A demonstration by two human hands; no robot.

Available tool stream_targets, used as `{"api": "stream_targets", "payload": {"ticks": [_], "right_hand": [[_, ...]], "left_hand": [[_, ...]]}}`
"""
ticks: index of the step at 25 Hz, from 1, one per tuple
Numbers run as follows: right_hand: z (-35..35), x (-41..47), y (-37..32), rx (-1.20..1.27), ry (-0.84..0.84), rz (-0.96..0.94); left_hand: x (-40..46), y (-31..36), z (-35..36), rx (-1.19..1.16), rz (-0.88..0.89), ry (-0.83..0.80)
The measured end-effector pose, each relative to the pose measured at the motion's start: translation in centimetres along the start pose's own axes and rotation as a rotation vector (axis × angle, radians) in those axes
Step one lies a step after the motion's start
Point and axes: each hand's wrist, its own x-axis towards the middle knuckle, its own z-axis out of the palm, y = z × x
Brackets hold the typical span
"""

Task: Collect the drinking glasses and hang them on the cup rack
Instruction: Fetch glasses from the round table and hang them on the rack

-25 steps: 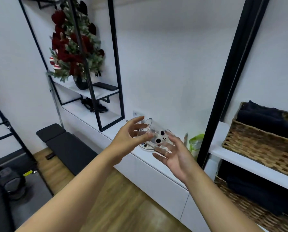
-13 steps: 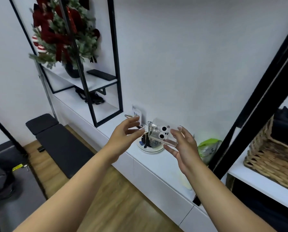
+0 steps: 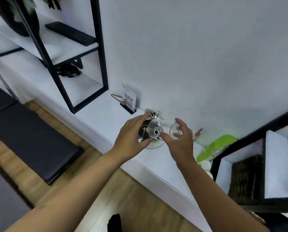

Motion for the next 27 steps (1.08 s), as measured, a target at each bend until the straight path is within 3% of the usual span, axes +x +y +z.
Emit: {"api": "stream_targets", "payload": {"ticks": [4,15,27], "right_hand": [[3.5,2.8,2.0,-0.15,-0.01,-0.071],[7.9,9.7,8.1,-0.413,-0.17,-0.146],[9.3,14.3,13.7,-0.37,-0.325,-0.124]], "left_hand": [[2.9,-3.7,2.6,0.086,0.072,-0.054],[8.7,-11.0,11.4,-0.04,0.02,-0.011],[10.5,-16.3,14.8,-0.059,-0.215,-0.006]]}}
